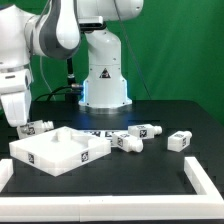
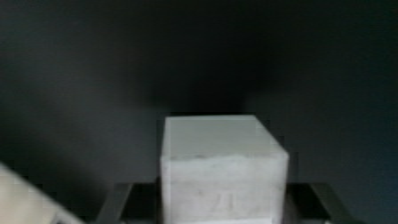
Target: Assemble one leg
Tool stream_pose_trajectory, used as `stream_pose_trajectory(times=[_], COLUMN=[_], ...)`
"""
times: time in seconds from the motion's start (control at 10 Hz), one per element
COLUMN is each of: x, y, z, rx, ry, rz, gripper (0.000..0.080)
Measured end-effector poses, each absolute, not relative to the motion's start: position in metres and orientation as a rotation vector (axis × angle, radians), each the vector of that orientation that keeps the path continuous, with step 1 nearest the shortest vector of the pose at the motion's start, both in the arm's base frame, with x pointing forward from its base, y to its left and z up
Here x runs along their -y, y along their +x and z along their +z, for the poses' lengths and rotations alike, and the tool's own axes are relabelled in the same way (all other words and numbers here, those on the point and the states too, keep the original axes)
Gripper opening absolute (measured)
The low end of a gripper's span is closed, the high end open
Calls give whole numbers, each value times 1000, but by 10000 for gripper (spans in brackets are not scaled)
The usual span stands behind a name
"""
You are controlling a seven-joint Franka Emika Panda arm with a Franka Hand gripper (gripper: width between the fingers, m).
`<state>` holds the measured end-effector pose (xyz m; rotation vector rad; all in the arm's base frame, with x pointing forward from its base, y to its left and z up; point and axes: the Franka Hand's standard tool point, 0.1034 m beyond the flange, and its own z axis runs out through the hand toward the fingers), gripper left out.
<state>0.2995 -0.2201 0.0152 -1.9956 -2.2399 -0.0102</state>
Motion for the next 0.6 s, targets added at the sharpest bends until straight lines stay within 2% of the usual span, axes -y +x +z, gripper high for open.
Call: stream_pose_trajectory(times=[0.3,0.4,0.5,0.6], x=[223,222,222,222], y=[297,297,297,297], z=[15,15,15,15], rx=[2228,2224,2222,2220], ry=[-2010,-2013,-2014,-2016], rz=[-11,-7,-1,4], gripper=[284,367,367,502])
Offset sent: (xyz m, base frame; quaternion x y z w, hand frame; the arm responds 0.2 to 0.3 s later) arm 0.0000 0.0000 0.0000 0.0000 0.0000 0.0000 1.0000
